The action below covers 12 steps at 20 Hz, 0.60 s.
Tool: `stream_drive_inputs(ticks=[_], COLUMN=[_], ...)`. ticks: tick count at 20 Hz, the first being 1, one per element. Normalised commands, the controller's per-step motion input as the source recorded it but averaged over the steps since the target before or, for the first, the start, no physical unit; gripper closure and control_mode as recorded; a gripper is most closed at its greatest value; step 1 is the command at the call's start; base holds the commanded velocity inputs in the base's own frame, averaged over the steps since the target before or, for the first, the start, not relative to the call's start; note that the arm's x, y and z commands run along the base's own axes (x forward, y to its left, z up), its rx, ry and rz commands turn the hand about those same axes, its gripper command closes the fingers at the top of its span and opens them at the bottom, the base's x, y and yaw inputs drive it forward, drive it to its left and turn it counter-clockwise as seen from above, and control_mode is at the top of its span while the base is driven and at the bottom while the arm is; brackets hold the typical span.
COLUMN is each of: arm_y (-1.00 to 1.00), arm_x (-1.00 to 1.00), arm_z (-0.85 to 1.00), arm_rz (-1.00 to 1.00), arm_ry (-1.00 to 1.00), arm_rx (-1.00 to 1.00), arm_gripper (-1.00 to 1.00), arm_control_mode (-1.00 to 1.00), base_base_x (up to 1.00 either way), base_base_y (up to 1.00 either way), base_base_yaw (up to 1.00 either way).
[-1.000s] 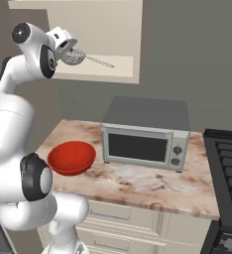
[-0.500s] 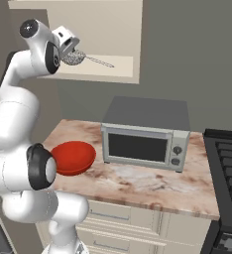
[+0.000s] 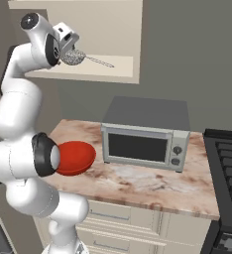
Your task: Open the cabinet and setup a tea strainer by placing it in the bowl upright.
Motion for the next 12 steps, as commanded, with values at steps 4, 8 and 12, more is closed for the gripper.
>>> stream_drive_inputs(ticks=[4,8,12], arm_y=[0.00,0.00,0.00], arm_x=[0.15,0.13,0.27], arm_z=[-0.10,-0.15,-0.10], arm_rz=[0.01,0.01,0.02], arm_ry=[0.00,0.00,0.00], arm_rx=[0.00,0.00,0.00], arm_gripper=[-1.00,-1.00,-1.00], arm_control_mode=[-1.00,-1.00,-1.00], base_base_x=[0.00,0.00,0.00], base_base_y=[0.00,0.00,0.00], base_base_yaw=[0.00,0.00,0.00])
